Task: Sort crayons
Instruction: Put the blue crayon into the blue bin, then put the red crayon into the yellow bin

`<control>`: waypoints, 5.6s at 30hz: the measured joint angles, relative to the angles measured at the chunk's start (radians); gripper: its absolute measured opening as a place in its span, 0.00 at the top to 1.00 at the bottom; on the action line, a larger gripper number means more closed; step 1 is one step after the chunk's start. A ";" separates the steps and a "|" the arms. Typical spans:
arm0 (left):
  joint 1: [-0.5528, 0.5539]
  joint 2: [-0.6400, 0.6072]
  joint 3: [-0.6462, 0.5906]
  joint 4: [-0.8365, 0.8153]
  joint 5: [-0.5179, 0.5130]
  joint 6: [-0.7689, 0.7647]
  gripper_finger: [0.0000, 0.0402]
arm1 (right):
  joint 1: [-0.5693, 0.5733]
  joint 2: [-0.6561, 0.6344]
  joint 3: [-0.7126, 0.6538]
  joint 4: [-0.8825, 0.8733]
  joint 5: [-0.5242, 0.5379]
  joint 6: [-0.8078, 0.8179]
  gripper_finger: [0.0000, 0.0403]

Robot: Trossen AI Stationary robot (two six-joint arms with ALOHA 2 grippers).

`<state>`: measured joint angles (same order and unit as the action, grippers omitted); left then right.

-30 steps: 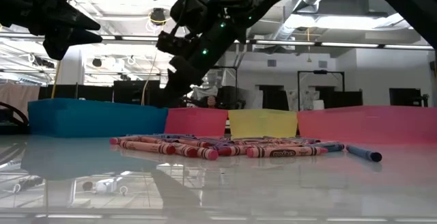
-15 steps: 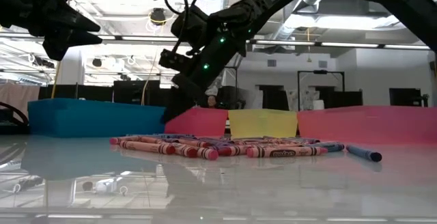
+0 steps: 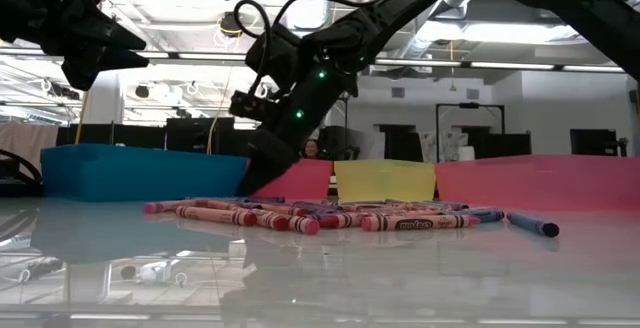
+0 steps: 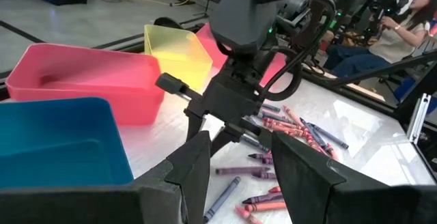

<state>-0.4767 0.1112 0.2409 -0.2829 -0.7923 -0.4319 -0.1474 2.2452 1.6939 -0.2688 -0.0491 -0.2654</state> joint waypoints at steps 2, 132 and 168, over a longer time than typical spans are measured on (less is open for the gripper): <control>0.000 0.000 0.000 0.000 0.000 0.000 0.64 | -0.001 0.000 -0.001 -0.006 -0.003 0.003 0.78; 0.000 0.000 0.000 -0.005 0.044 0.003 0.64 | -0.078 0.101 0.216 0.479 0.121 0.110 0.97; 0.000 0.000 0.000 -0.008 0.012 0.001 0.64 | -0.085 -0.359 0.217 -0.554 0.157 0.203 0.82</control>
<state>-0.4767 0.1112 0.2409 -0.2913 -0.7803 -0.4305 -0.2326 1.8866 1.9110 -0.8223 0.1074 -0.0624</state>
